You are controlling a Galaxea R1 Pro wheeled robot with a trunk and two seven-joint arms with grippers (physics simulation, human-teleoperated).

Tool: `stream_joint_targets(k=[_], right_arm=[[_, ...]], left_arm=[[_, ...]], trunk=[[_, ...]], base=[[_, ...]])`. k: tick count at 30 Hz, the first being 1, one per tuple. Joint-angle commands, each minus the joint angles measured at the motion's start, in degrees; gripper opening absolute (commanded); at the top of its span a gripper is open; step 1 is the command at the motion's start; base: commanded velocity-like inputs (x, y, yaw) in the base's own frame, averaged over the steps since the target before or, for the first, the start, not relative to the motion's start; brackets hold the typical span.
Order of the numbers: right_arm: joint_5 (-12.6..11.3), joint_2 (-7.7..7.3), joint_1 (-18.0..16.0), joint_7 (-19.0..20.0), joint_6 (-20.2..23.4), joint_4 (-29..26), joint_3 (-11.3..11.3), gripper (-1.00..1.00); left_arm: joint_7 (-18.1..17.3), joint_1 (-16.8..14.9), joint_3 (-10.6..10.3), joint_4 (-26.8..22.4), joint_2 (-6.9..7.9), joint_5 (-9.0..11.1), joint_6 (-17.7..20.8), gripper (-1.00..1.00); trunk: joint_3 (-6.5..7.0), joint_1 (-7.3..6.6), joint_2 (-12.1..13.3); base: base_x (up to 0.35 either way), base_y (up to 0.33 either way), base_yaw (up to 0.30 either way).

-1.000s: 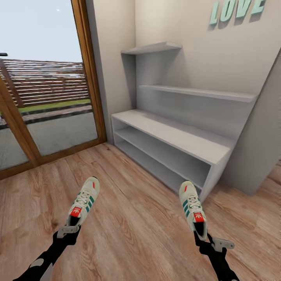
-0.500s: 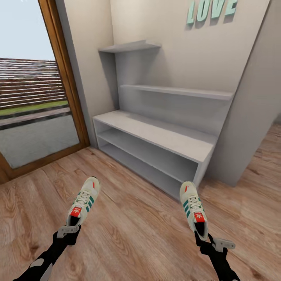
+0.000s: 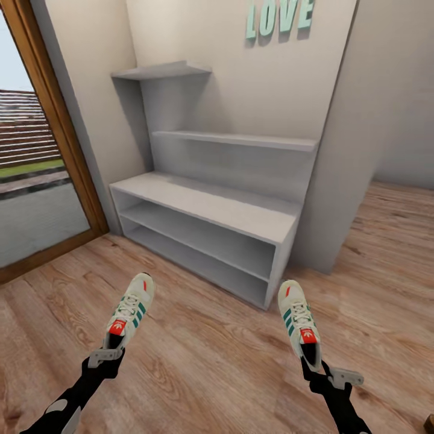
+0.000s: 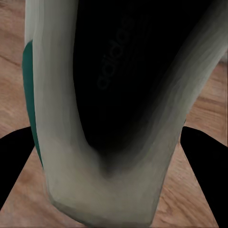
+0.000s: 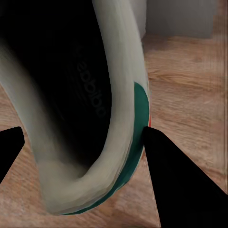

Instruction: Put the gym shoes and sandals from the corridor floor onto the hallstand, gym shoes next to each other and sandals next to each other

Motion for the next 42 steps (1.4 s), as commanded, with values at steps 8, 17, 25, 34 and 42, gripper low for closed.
stream_joint_targets(k=[8,17,25,34,42], right_arm=[[0.4,0.05,-0.1,0.4,-0.2,0.0,-0.5,-1.00],[0.4,-0.45,-0.1,0.4,-0.2,0.0,-0.5,-1.00],[0.4,-0.46,-0.1,0.4,-0.2,0.0,-0.5,-1.00],[0.4,-0.46,-0.1,0.4,-0.2,0.0,-0.5,-1.00],[0.4,-0.46,-0.1,0.4,-0.2,0.0,-0.5,-1.00]], left_arm=[[-0.5,0.0,0.5,0.0,0.00,-0.4,-0.2,-1.00],[-0.4,0.0,0.6,0.0,0.00,-0.4,-0.2,-1.00],[-0.4,0.0,0.6,0.0,0.00,-0.4,-0.1,-1.00],[-0.4,0.0,0.6,0.0,0.00,-0.4,-0.1,-1.00],[-0.4,0.0,0.5,0.0,-0.04,-0.4,-0.2,-1.00]], trunk=[[-0.05,-0.01,0.0],[-0.05,-0.01,0.0],[-0.05,-0.01,0.0],[-0.05,-0.01,0.0],[-0.05,-0.01,0.0]], base=[[0.000,0.260,-0.300],[0.000,0.306,-0.300],[0.000,0.308,-0.300],[0.000,0.308,-0.300],[0.000,0.204,-0.300]])
